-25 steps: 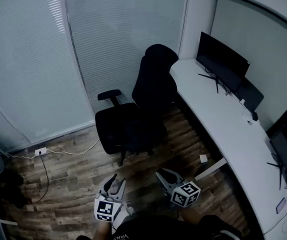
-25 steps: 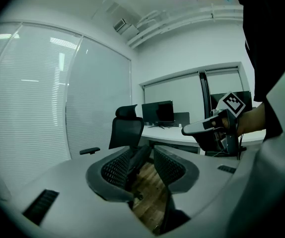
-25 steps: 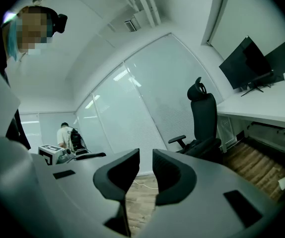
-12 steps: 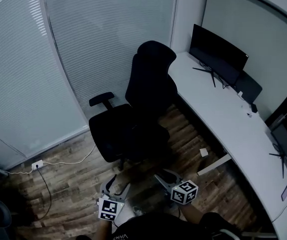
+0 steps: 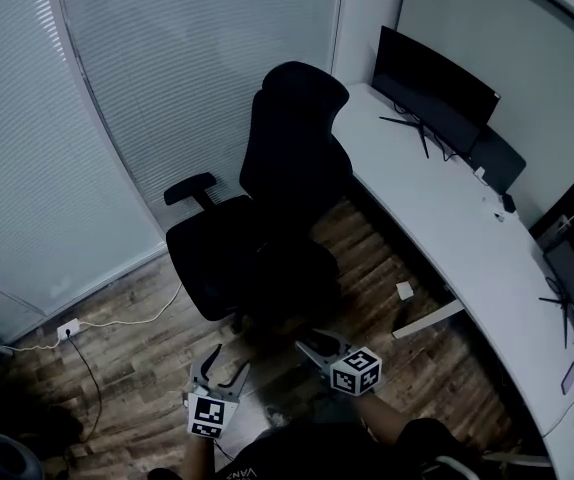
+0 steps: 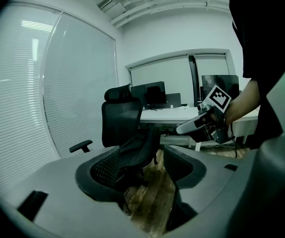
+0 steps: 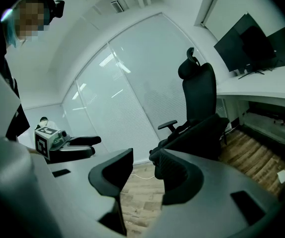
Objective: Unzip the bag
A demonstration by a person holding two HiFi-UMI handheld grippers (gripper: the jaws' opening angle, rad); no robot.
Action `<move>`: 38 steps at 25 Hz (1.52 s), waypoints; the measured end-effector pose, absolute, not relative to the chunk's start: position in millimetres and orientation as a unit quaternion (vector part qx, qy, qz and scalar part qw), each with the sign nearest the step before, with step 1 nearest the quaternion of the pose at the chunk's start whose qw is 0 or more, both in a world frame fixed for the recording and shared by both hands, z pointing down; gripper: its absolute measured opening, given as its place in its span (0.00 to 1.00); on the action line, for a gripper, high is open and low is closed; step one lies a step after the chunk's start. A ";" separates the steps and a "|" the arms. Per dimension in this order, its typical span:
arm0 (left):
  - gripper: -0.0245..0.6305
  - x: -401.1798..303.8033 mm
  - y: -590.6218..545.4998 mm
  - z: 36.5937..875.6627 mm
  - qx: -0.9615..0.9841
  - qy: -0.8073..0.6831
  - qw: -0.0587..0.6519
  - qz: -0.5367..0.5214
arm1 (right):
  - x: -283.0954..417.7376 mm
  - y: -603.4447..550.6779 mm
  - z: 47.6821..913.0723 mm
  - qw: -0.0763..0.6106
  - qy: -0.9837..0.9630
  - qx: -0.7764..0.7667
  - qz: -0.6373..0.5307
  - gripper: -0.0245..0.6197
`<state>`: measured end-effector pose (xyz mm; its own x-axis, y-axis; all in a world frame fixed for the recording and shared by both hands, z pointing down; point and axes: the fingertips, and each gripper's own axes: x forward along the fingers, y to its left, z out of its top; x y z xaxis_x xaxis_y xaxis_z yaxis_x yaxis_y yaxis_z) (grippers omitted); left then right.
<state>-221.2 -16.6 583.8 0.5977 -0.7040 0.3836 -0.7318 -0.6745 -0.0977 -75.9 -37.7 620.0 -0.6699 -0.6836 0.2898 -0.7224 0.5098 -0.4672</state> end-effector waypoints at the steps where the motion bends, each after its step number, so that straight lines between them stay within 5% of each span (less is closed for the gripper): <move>1: 0.45 -221.1 -19.6 586.3 0.889 -0.407 0.032 0.207 | -76.3 -42.7 625.9 0.040 -0.871 0.397 0.286 0.26; 20: 0.45 -192.8 -48.4 608.9 0.838 -0.485 0.058 0.244 | -94.9 -109.1 754.0 0.189 -0.904 0.245 0.294 0.26; 31: 0.45 -205.3 -46.8 635.3 0.818 -0.506 0.093 0.257 | -122.4 -124.1 767.8 0.160 -0.924 0.203 0.280 0.26; 38: 0.45 -200.6 -60.0 639.7 0.825 -0.494 0.067 0.267 | -120.9 -111.4 748.3 0.129 -0.926 0.192 0.297 0.12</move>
<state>-200.6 -60.0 639.7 0.3691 -0.7791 0.5067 -0.8508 -0.5027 -0.1531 -120.9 -111.4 748.3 -0.8928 -0.2787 0.3538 -0.4326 0.7496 -0.5010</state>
